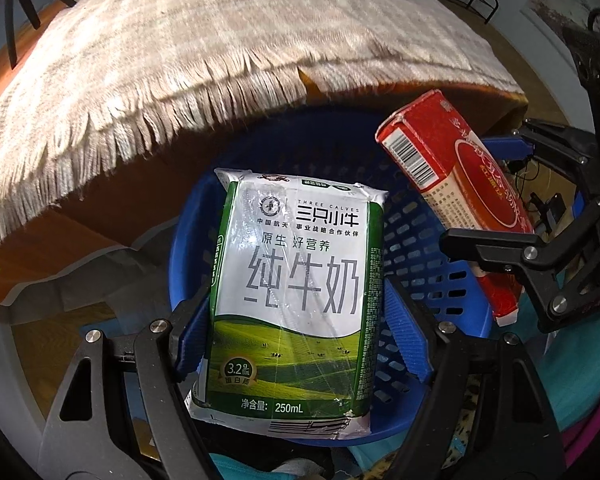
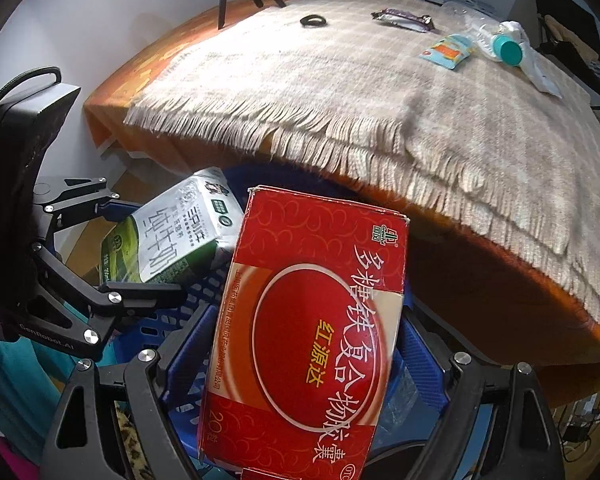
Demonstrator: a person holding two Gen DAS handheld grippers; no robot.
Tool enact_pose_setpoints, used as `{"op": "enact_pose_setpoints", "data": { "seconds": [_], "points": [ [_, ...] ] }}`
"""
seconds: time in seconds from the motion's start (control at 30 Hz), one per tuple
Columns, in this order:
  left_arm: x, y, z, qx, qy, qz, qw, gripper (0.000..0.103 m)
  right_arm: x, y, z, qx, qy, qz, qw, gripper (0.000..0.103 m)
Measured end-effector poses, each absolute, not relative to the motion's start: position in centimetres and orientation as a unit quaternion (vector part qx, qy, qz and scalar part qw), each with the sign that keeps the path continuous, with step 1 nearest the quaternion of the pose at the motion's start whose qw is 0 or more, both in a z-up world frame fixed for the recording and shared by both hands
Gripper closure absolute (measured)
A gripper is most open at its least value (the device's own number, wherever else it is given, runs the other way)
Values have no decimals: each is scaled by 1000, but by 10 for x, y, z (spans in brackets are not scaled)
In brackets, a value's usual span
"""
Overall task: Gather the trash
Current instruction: 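Open both grippers to drop the carton and box into the basket, then move both tools back over the blanket toward the wrapper and hair tie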
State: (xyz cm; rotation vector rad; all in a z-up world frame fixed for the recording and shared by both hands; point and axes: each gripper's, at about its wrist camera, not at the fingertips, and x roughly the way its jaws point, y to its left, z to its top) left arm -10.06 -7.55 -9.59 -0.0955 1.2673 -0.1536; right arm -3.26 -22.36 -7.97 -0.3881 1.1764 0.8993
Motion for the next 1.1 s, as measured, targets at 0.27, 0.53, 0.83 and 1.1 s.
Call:
{"op": "enact_pose_setpoints", "data": {
  "seconds": [0.27, 0.53, 0.83, 1.1],
  "points": [
    [-95, -86, -104, -39, 600, -73, 796, 22, -28, -218, -89, -170, 547, 405, 713, 13],
    [-96, -73, -105, -43, 603, -72, 793, 22, -26, -222, -88, -163, 549, 405, 713, 13],
    [-97, -77, -104, -40, 598, -70, 797, 22, -24, -224, -85, -160, 547, 405, 715, 13],
    [-96, -72, -93, -41, 583, -66, 809, 22, -21, -228, -77, -150, 538, 402, 726, 13]
  ]
}}
